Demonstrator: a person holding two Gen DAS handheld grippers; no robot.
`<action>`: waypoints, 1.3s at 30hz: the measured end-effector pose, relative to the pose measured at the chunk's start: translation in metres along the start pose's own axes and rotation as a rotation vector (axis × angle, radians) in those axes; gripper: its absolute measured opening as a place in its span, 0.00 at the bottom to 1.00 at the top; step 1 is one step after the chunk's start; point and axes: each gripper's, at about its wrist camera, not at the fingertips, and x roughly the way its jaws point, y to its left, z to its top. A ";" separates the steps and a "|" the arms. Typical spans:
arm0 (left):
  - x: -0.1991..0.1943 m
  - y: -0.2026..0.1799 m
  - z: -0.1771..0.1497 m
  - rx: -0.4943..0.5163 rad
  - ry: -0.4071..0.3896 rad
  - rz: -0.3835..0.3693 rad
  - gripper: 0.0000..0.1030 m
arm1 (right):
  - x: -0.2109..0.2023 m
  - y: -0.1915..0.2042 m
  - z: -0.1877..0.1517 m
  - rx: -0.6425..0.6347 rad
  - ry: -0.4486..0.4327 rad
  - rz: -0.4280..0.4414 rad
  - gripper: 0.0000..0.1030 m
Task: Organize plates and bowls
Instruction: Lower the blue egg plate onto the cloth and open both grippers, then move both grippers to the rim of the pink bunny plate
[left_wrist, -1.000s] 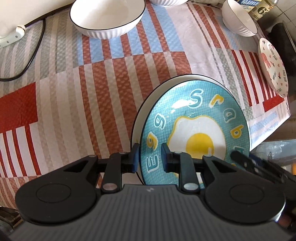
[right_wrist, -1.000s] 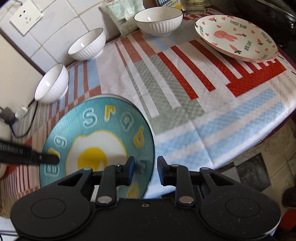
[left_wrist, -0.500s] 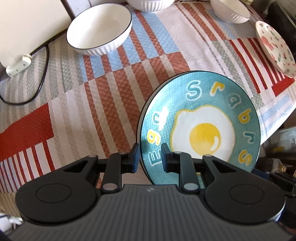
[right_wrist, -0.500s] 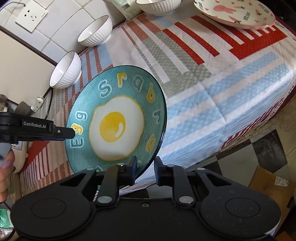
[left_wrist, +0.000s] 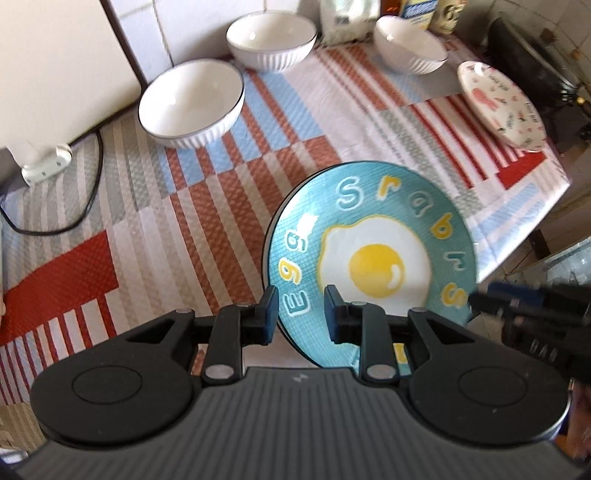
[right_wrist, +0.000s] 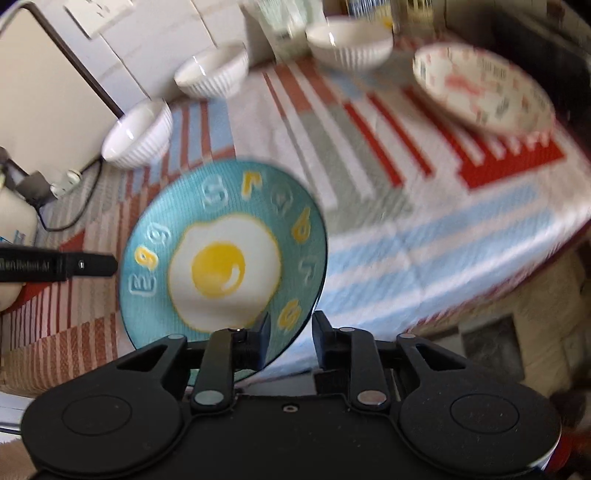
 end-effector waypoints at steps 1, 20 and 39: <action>-0.006 -0.002 -0.001 0.009 -0.010 -0.009 0.28 | -0.008 -0.002 0.003 -0.010 -0.024 0.004 0.30; -0.079 -0.101 -0.010 0.208 -0.151 -0.023 0.40 | -0.142 -0.032 0.008 -0.322 -0.358 0.042 0.48; -0.101 -0.249 0.056 0.083 -0.294 -0.024 0.64 | -0.197 -0.176 0.066 -0.388 -0.497 0.052 0.70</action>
